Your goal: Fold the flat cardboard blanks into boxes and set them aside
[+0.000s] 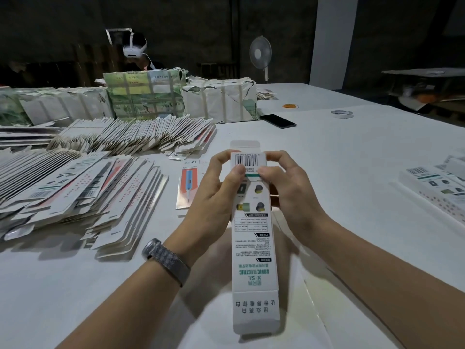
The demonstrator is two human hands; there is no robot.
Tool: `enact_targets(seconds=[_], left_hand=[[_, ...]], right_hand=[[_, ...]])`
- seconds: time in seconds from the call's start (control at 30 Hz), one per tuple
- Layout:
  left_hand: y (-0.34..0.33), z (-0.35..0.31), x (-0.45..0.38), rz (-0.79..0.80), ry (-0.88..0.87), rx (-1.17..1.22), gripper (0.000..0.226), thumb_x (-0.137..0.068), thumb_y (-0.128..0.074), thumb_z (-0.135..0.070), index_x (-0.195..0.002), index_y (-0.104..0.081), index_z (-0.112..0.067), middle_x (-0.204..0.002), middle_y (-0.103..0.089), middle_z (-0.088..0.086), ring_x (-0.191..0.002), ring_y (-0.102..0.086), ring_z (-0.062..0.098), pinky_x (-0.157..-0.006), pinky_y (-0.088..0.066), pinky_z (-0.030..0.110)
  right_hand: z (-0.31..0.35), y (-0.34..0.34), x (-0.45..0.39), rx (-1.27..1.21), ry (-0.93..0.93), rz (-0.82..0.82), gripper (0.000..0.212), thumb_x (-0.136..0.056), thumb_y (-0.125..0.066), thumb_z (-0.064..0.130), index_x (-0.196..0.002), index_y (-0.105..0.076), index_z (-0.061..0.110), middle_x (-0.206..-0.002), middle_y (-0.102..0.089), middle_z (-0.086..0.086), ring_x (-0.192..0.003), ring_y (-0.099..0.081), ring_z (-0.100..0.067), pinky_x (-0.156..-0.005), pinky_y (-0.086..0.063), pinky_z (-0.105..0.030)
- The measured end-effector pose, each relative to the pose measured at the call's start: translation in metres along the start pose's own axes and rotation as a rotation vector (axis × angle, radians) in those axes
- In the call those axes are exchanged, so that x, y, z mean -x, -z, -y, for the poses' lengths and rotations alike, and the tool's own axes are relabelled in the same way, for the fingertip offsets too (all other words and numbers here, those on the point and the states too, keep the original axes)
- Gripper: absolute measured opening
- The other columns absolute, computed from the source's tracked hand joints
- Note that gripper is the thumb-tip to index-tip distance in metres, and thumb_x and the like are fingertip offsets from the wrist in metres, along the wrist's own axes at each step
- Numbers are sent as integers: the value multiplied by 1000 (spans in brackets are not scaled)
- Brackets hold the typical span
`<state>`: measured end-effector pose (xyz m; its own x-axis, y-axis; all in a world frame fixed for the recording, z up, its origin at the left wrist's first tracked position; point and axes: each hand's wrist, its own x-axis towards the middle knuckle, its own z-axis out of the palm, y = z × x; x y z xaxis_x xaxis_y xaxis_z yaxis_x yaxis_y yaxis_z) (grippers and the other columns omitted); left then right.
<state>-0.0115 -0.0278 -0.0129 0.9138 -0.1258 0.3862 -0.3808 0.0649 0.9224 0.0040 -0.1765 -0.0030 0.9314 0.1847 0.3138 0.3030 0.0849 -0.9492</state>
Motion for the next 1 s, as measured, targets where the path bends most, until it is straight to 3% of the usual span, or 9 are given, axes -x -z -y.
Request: enact_targets(seconds=[0.07,0.17,0.3,0.53,0.73,0.9,1.0], left_hand=[[0,0,0,4,-8,-18,28,-98,-51,-45,-121,-46,-31,-88,-75,-17,-74,-75,12,-60,-58,24],[-1,1,0,23,31,11,29,-96,-49,-41,-122,-47,-29,-91,-77,-4,-75,-74,14,-60,-57,25],[0,-3,1,62,67,14,31,-99,-50,-48,-123,-47,-30,-89,-76,-3,-75,-73,13,-58,-56,24],[2,-2,0,78,105,35,26,-97,-51,-47,-120,-48,-36,-85,-75,0,-73,-73,15,-57,-57,29],[-3,5,-1,-3,85,61,22,-89,-54,-49,-104,-43,-62,-90,-79,2,-79,-77,19,-63,-58,25],[-1,6,-2,4,106,49,38,-90,-58,-55,-123,-41,-46,-91,-79,1,-81,-77,18,-63,-57,26],[-1,4,0,4,122,30,28,-100,-54,-44,-124,-44,-36,-87,-78,-1,-75,-75,16,-58,-56,26]], right_hand=[[1,2,-2,-26,7,-41,29,-80,-57,28,-103,-61,11,-82,-71,-8,-72,-63,-28,-68,-51,-60],[-1,4,-4,-72,30,-55,23,-77,-59,22,-95,-62,8,-85,-73,-1,-75,-68,-19,-69,-57,-41],[-4,3,-4,-128,82,-98,23,-77,-62,18,-96,-61,6,-91,-76,-3,-83,-70,-22,-74,-59,-31],[-6,1,-5,-221,95,-111,24,-73,-66,13,-97,-61,12,-101,-70,-10,-89,-69,-24,-75,-58,-33],[-6,2,-6,-257,91,-83,31,-78,-65,16,-107,-56,23,-100,-70,-2,-84,-73,-20,-70,-59,-30],[-6,1,-6,-224,76,-58,32,-80,-62,18,-111,-61,25,-102,-70,2,-82,-71,-16,-71,-59,-31],[-7,1,-6,-211,82,-30,22,-87,-61,11,-108,-65,19,-98,-72,4,-80,-71,-14,-68,-58,-27]])
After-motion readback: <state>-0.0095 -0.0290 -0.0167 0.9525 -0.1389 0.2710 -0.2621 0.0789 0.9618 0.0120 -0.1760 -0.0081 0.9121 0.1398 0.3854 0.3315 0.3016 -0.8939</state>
